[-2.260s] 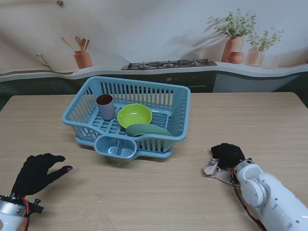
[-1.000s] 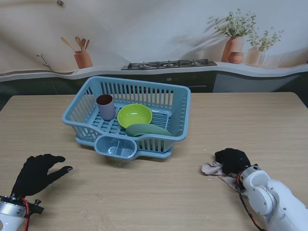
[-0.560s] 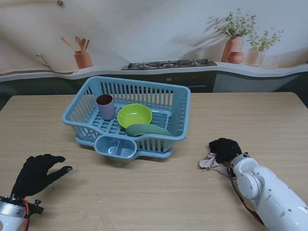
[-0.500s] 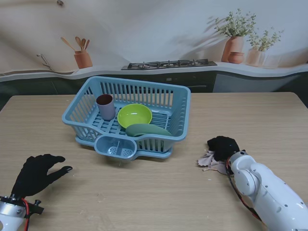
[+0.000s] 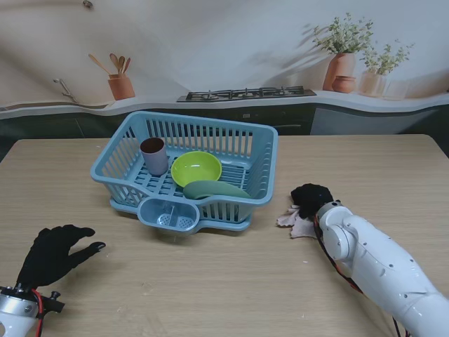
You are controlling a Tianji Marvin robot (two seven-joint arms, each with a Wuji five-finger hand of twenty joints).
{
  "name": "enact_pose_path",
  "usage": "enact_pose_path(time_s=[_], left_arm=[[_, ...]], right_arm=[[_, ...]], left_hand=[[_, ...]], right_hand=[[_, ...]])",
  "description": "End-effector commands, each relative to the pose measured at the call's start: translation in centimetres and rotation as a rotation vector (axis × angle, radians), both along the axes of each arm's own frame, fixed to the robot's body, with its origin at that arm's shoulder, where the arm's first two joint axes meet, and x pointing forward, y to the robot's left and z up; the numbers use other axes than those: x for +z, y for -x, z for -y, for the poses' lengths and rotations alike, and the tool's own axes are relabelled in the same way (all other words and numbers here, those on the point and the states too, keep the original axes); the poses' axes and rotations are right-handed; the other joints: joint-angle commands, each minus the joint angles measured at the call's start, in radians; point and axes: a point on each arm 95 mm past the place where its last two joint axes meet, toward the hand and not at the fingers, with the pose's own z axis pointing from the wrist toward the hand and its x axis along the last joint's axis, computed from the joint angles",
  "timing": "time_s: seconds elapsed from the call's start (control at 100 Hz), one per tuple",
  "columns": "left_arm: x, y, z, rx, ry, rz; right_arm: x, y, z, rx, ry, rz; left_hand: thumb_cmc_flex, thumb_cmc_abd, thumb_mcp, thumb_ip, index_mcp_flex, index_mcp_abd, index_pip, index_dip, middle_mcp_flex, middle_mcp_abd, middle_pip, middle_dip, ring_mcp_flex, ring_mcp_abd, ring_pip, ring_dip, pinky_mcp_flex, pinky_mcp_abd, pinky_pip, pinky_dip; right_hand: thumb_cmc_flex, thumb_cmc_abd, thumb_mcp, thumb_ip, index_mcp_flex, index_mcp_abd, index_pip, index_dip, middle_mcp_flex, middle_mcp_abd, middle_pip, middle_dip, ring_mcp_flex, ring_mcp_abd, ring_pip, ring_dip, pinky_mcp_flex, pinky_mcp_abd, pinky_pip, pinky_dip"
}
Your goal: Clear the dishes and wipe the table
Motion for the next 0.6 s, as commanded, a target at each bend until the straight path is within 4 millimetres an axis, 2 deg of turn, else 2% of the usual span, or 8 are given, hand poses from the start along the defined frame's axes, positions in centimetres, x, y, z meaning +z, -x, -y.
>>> enact_pose_path(time_s=[0.0,0.15,0.42,0.59], left_arm=[[-0.2,0.2,0.2,-0.002,0.006,-0.019],[-0.3,0.3,0.1,0.002,0.005,-0.015],[-0.3,0.5,0.1,0.004,0.008,-0.002],[-0.3,0.6,0.0,0.007,0.01,0.004]], right_arm=[[-3.4,2.5,0.1,0.007,0.016,-0.105],[-3.6,4.6,1.3,0.003,-0.014,-0.103],[-4.1,10.5,3.9,-0.008,-0.063,-0.12],[-4.2,13.2,5.6,-0.002,-0.054,-0.146]], left_hand=[[-0.013,0.021,-0.026,0.023,0.029,0.014,-0.014,0.007,-0.029,0.043,0.003,-0.016,-0.024,0.065,0.002,0.012,-0.02,0.036,-0.01,-0.015],[-0.013,0.022,-0.025,0.023,0.028,0.012,-0.014,0.006,-0.03,0.042,0.003,-0.015,-0.024,0.065,0.002,0.012,-0.021,0.036,-0.01,-0.016],[-0.014,0.022,-0.026,0.023,0.029,0.014,-0.014,0.006,-0.029,0.043,0.003,-0.015,-0.023,0.065,0.002,0.012,-0.021,0.036,-0.009,-0.017],[-0.014,0.021,-0.026,0.023,0.029,0.014,-0.014,0.006,-0.03,0.044,0.002,-0.016,-0.026,0.065,0.001,0.012,-0.022,0.036,-0.009,-0.018]], right_hand=[[0.043,0.045,-0.055,-0.032,0.025,0.023,-0.145,-0.076,0.048,-0.04,-0.172,-0.14,0.017,0.027,0.014,-0.005,-0.022,-0.062,-0.01,0.021],[0.044,0.046,-0.055,-0.032,0.025,0.024,-0.145,-0.076,0.046,-0.037,-0.172,-0.139,0.017,0.027,0.014,-0.005,-0.027,-0.06,-0.013,0.021],[0.044,0.047,-0.054,-0.032,0.023,0.029,-0.144,-0.074,0.044,-0.034,-0.17,-0.138,0.018,0.031,0.013,-0.005,-0.03,-0.057,-0.012,0.024],[0.045,0.047,-0.053,-0.032,0.022,0.031,-0.143,-0.073,0.043,-0.033,-0.168,-0.138,0.018,0.031,0.014,-0.006,-0.031,-0.055,-0.01,0.025]])
